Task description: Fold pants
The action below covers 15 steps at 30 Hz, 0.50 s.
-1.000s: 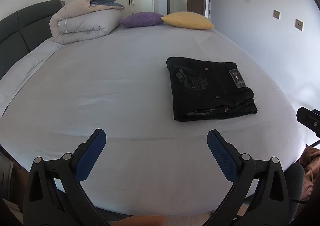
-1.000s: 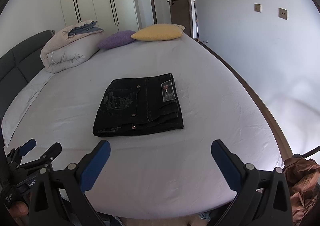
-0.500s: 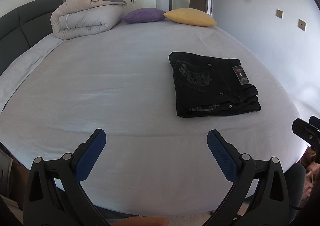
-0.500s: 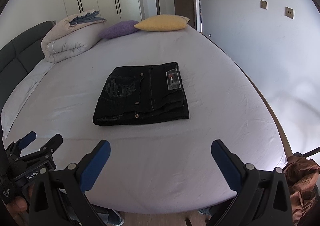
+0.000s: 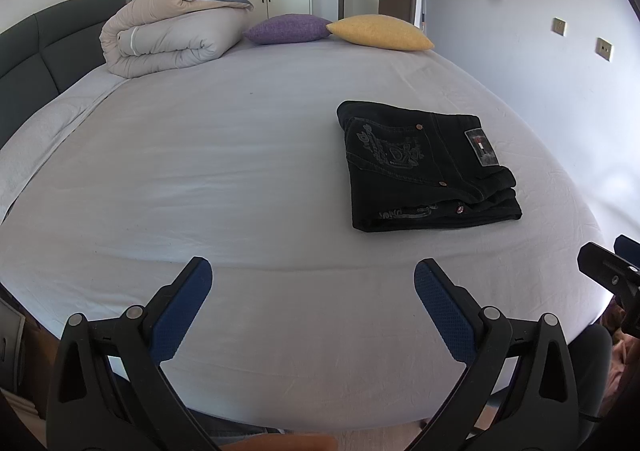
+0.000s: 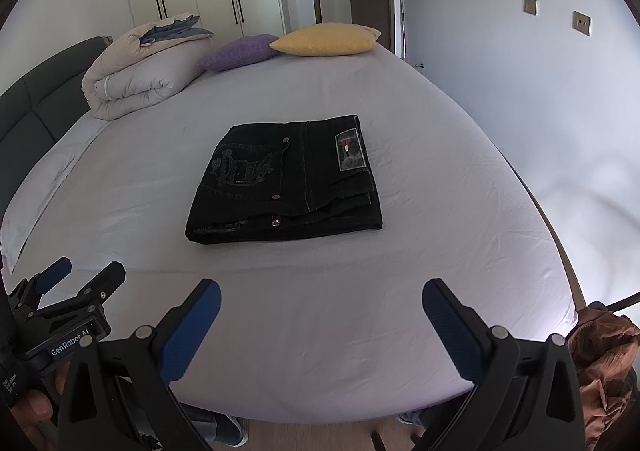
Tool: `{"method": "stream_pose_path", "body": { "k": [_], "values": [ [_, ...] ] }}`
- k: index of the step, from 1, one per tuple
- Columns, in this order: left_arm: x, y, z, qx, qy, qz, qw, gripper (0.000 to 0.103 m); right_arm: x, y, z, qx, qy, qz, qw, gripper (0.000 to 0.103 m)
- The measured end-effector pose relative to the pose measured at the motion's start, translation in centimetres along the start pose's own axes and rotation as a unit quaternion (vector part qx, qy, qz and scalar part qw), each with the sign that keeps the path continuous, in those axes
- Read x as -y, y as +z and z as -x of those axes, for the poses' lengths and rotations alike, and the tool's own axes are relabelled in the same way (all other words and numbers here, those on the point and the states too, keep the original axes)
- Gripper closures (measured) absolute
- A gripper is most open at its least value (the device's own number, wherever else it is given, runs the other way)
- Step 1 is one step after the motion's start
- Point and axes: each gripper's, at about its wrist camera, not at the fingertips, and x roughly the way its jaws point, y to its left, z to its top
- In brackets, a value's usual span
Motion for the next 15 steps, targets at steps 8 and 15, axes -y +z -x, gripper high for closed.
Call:
{"method": "stream_pose_path", "body": {
  "k": [8, 15],
  "values": [
    [0.06, 0.02, 0.11, 0.000, 0.001, 0.000, 1.0000, 0.000, -0.07, -0.04, -0.02, 0.000, 0.000, -0.001, 1.000, 0.000],
    [0.08, -0.05, 0.02, 0.000, 0.001, 0.000, 1.0000, 0.000, -0.13, -0.17, -0.16, -0.001, 0.000, -0.001, 1.000, 0.000]
  ]
}}
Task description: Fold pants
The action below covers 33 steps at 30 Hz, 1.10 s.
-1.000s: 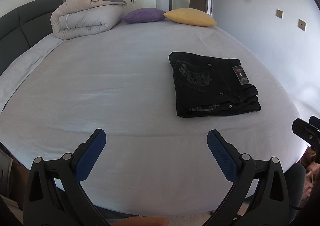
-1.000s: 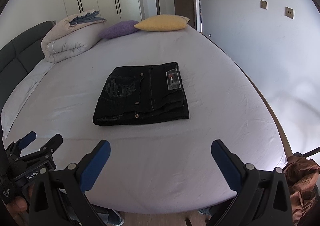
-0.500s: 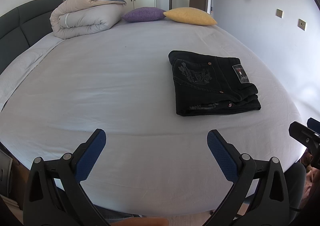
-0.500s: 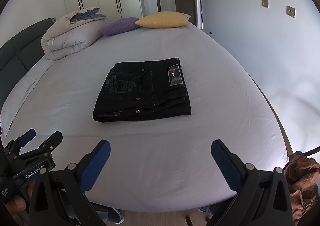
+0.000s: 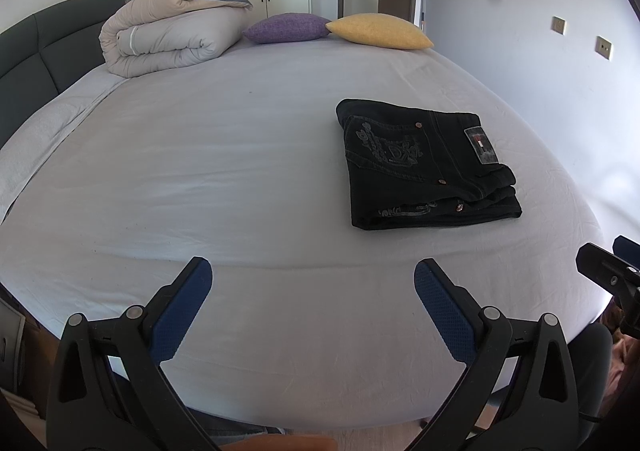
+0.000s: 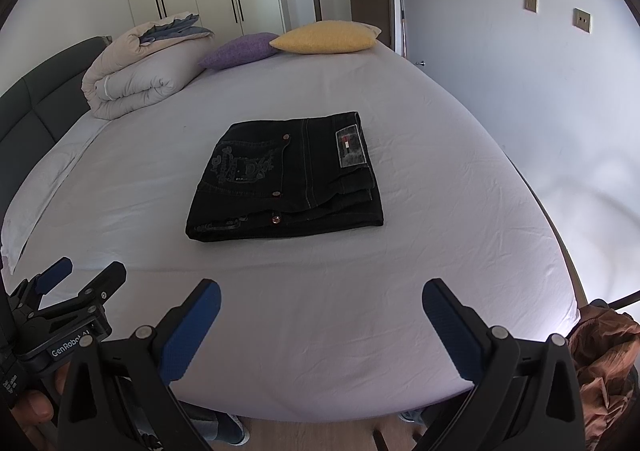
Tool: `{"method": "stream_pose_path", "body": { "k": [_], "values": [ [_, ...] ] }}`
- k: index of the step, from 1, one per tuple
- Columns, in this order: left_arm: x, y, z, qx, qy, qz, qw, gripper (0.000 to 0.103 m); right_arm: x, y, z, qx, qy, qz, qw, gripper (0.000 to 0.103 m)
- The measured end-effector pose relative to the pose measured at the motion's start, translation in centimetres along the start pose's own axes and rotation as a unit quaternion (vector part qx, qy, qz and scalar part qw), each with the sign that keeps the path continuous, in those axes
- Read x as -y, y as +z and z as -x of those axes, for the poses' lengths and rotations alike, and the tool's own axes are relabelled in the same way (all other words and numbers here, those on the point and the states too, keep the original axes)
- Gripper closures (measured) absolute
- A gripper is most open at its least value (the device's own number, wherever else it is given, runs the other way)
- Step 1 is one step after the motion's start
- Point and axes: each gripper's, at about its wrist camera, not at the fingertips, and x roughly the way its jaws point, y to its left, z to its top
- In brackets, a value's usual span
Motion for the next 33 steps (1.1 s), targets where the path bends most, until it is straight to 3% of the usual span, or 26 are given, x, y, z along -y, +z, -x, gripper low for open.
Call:
{"method": "stream_pose_path", "body": {
  "k": [33],
  "values": [
    [0.04, -0.15, -0.07, -0.001, -0.001, 0.000, 1.0000, 0.000, 0.02, -0.12, -0.16, -0.002, 0.001, 0.000, 1.000, 0.000]
  ]
}}
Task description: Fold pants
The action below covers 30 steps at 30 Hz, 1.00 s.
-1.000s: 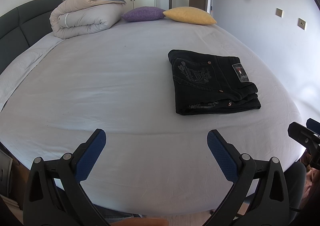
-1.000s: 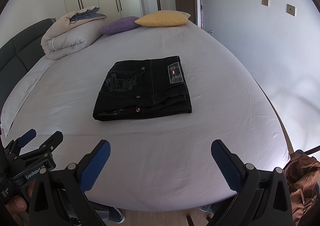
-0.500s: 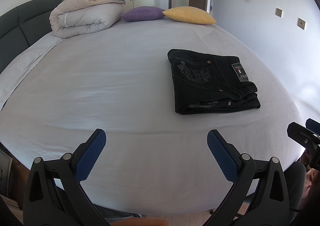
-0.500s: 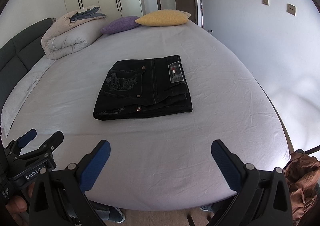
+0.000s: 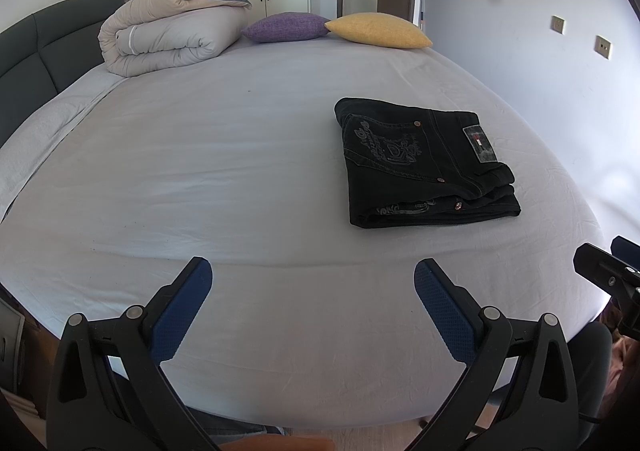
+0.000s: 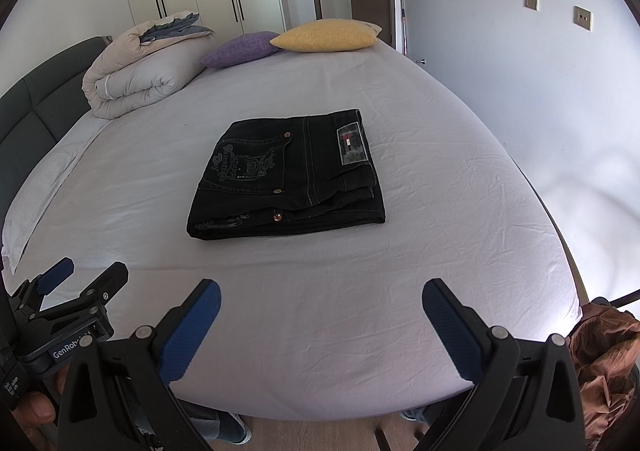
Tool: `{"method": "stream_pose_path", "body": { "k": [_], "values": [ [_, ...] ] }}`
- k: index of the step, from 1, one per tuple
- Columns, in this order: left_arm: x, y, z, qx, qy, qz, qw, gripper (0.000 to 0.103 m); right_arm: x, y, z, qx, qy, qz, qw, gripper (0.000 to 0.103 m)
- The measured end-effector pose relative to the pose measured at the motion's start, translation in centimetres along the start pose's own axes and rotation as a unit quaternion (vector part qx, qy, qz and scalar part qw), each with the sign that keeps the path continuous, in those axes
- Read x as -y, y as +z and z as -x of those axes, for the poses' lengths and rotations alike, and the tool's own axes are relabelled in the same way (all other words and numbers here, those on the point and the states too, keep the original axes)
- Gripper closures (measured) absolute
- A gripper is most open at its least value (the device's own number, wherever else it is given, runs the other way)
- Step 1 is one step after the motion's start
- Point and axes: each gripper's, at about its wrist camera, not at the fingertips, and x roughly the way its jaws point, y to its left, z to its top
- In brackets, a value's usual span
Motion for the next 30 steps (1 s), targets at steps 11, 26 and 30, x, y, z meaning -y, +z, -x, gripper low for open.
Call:
{"method": "stream_pose_path", "body": {
  "k": [11, 26, 30],
  "values": [
    [-0.04, 0.01, -0.02, 0.000, 0.000, 0.000, 1.0000, 0.000, -0.28, -0.35, -0.07, -0.001, 0.000, 0.000, 1.000, 0.000],
    [-0.12, 0.14, 0.02, 0.000, 0.000, -0.001, 1.0000, 0.000, -0.38, -0.53, -0.41, -0.006, 0.004, 0.000, 1.000, 0.000],
    [-0.07, 0.07, -0.06, -0.001, 0.000, -0.001, 1.0000, 0.000, -0.34, -0.53, -0.45, -0.007, 0.005, 0.000, 1.000, 0.000]
  ]
}}
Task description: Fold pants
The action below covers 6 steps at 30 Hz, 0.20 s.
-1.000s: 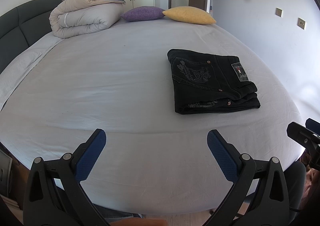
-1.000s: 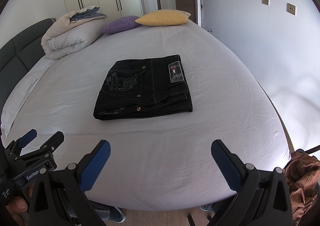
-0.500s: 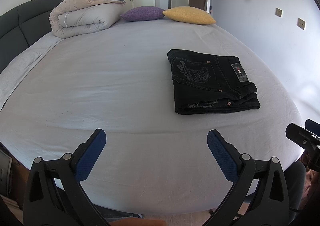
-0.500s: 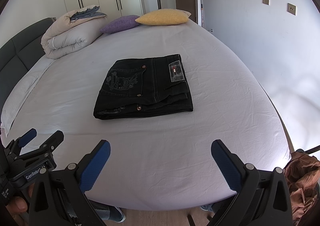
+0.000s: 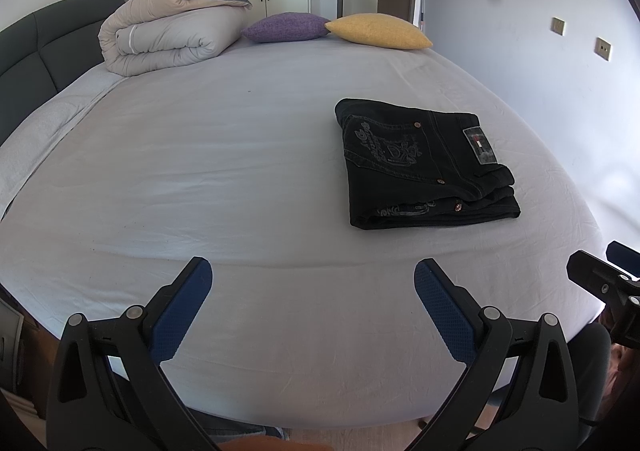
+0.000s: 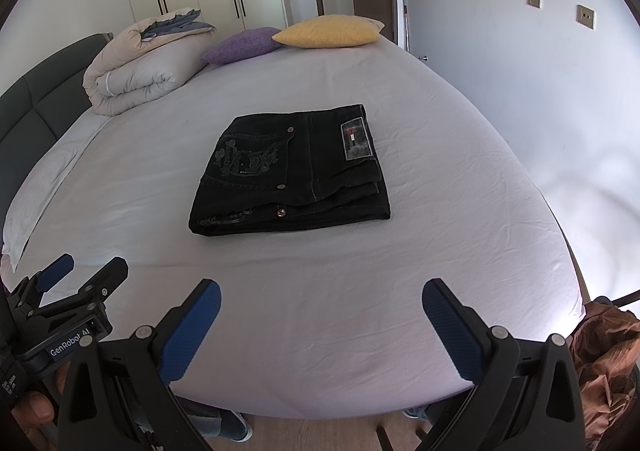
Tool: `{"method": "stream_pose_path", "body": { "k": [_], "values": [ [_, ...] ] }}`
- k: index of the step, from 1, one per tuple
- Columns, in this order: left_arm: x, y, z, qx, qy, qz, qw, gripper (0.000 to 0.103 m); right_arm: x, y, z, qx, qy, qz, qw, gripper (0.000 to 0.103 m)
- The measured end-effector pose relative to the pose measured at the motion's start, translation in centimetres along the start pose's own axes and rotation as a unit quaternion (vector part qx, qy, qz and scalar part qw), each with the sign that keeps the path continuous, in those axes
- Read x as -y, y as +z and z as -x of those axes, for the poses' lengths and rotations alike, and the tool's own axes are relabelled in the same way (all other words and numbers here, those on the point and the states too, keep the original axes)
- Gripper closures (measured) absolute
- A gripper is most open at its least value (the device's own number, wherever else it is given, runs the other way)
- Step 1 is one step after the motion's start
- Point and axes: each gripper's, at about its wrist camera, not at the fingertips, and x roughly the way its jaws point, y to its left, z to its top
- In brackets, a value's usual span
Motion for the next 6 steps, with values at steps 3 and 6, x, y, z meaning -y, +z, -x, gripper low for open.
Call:
{"method": "stream_pose_path", "body": {
  "k": [3, 6],
  "values": [
    [0.01, -0.07, -0.06, -0.001, -0.001, 0.001, 1.0000, 0.000, 0.05, 0.02, -0.04, 0.000, 0.001, 0.000, 1.000, 0.000],
    [0.20, -0.29, -0.05, 0.003, 0.001, 0.003, 1.0000, 0.000, 0.09, 0.02, -0.05, -0.001, 0.001, 0.000, 1.000, 0.000]
  ]
}}
